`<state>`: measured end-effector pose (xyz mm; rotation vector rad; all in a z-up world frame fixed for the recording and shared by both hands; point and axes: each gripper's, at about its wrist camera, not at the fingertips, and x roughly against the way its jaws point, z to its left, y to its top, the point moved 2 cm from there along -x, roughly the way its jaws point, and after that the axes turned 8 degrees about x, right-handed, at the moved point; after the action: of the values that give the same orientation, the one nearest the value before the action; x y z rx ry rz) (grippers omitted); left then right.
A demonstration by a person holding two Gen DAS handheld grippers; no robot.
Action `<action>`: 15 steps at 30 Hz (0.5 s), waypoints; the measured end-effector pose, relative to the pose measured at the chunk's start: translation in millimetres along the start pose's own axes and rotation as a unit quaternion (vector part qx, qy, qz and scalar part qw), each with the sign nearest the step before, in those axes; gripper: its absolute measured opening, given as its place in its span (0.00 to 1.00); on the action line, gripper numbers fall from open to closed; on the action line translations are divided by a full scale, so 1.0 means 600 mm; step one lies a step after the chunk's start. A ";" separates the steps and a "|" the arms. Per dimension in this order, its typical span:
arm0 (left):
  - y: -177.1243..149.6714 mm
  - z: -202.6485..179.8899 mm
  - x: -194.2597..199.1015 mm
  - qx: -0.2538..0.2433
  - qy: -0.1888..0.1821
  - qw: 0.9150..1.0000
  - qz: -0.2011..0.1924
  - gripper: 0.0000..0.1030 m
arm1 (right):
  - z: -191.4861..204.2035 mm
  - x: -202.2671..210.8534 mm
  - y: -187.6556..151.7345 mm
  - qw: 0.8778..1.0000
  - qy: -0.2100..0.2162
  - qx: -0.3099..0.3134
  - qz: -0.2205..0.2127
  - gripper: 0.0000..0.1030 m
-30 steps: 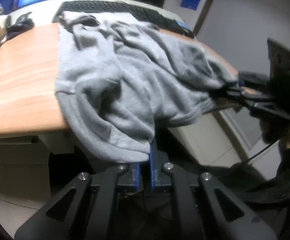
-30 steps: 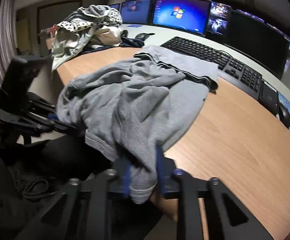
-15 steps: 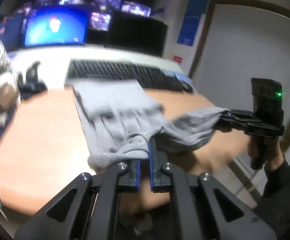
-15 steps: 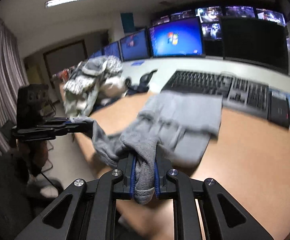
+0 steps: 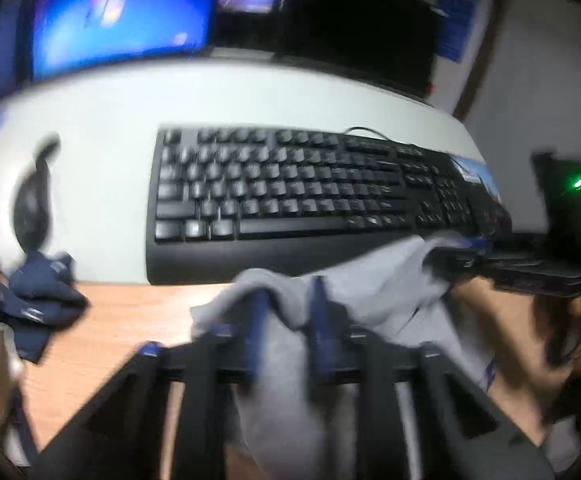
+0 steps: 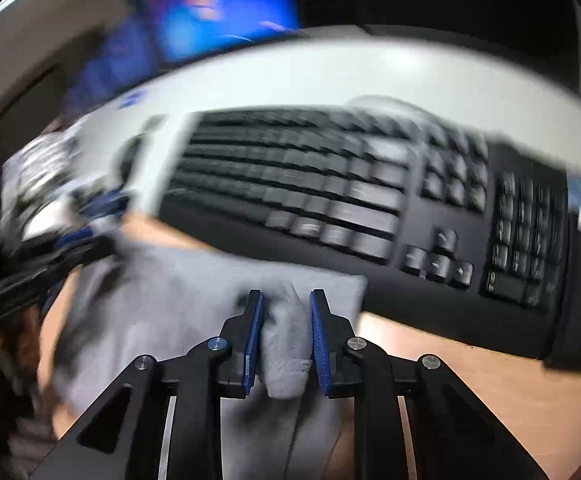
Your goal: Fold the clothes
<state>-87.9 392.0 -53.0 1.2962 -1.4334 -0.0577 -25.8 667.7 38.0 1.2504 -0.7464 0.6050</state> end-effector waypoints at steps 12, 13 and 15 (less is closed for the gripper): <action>-0.002 0.004 0.127 0.023 0.003 0.997 -0.072 0.65 | 0.036 0.117 -0.032 0.977 0.174 0.059 -0.109 0.67; -0.027 -0.017 0.121 0.005 0.010 0.998 -0.059 0.68 | 0.062 0.104 -0.051 0.974 0.191 0.100 -0.071 0.67; -0.080 -0.064 0.091 -0.038 0.031 0.998 -0.030 0.70 | 0.104 0.062 -0.086 0.972 0.157 0.174 -0.015 0.67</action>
<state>-15.3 358.1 -34.6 1.2677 -1.3259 -0.1108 26.5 595.8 44.5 1.4378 -0.3652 0.9124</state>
